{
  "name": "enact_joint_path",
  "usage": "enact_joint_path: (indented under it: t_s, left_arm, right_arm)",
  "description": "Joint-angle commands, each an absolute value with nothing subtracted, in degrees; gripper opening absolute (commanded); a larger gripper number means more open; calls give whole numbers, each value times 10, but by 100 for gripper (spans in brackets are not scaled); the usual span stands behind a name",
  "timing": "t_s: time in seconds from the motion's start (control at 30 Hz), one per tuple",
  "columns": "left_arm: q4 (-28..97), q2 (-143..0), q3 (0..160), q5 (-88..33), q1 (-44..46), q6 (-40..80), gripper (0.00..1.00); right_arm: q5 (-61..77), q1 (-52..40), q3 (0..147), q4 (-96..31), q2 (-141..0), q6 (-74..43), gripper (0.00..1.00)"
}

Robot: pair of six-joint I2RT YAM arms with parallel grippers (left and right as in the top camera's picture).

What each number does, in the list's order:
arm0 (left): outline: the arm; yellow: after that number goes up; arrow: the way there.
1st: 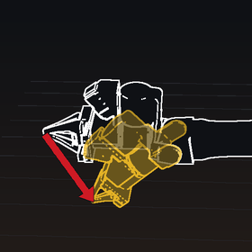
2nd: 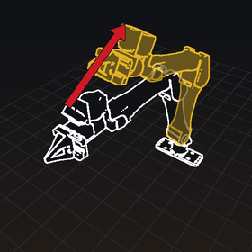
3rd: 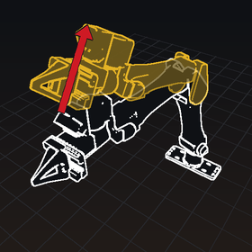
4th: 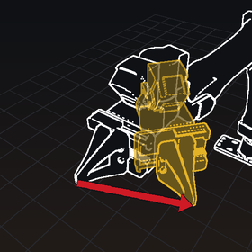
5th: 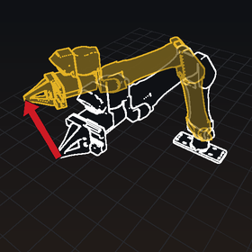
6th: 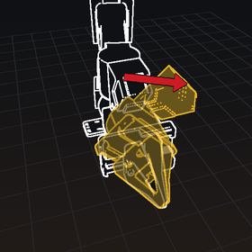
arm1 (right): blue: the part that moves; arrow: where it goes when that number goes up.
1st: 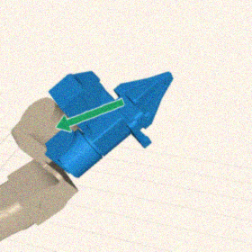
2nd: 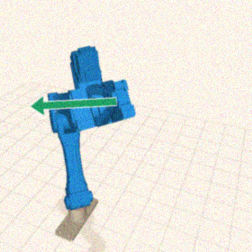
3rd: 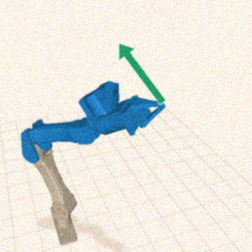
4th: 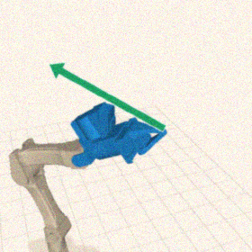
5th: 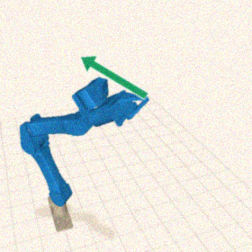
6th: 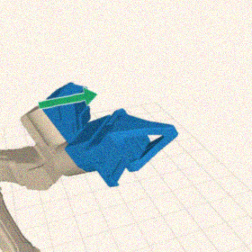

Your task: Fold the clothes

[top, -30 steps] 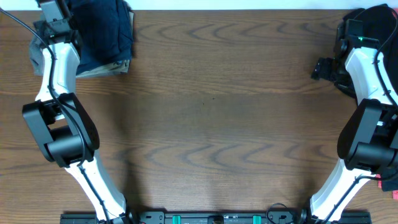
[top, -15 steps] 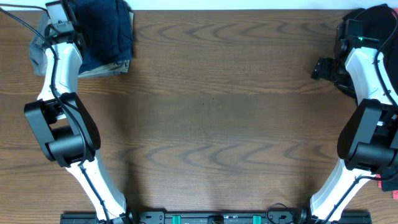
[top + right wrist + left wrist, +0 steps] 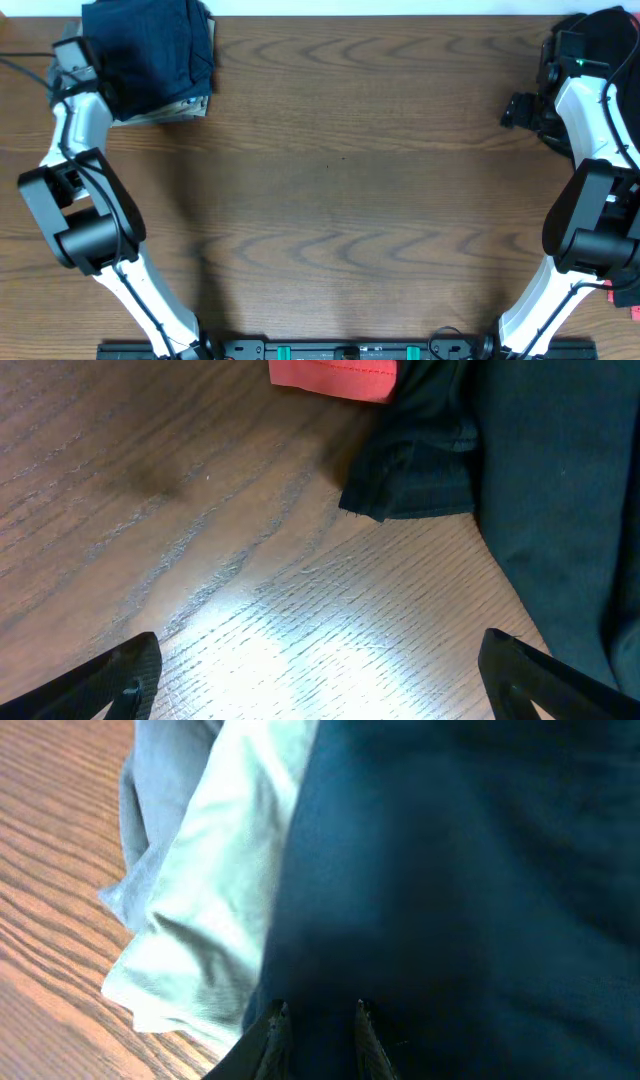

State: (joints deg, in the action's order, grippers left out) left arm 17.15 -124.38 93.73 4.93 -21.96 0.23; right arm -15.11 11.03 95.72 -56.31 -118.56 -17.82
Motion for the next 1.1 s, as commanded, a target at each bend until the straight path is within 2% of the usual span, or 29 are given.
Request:
enact_joint_path:
  t_s: [0.0,0.13,0.27,0.6,0.87,1.07]
  left_arm:
    - [184,-1244,928,25,-229,5,24]
    - [204,-1239,928,25,-236,5,24]
    - [207,-1207,928,25,-232,12,6]
    - [114,-1113,928,21,-184,34,6]
    - [89,-1195,928,21,-170,33,6]
    - [117,-1263,928,21,-175,33,6]
  right_arm:
    - [-156,104,958,-564,-1188,-188,99]
    - [-156,105,958,-564,-1188,-189,99]
    - [-156,105,958,-564,-1188,-188,99]
    - [-156,105,958,-564,-1188,-189,99]
    - [-156,105,958,-564,-1188,-189,99]
    - [-156,105,958,-564,-1188,-189,99]
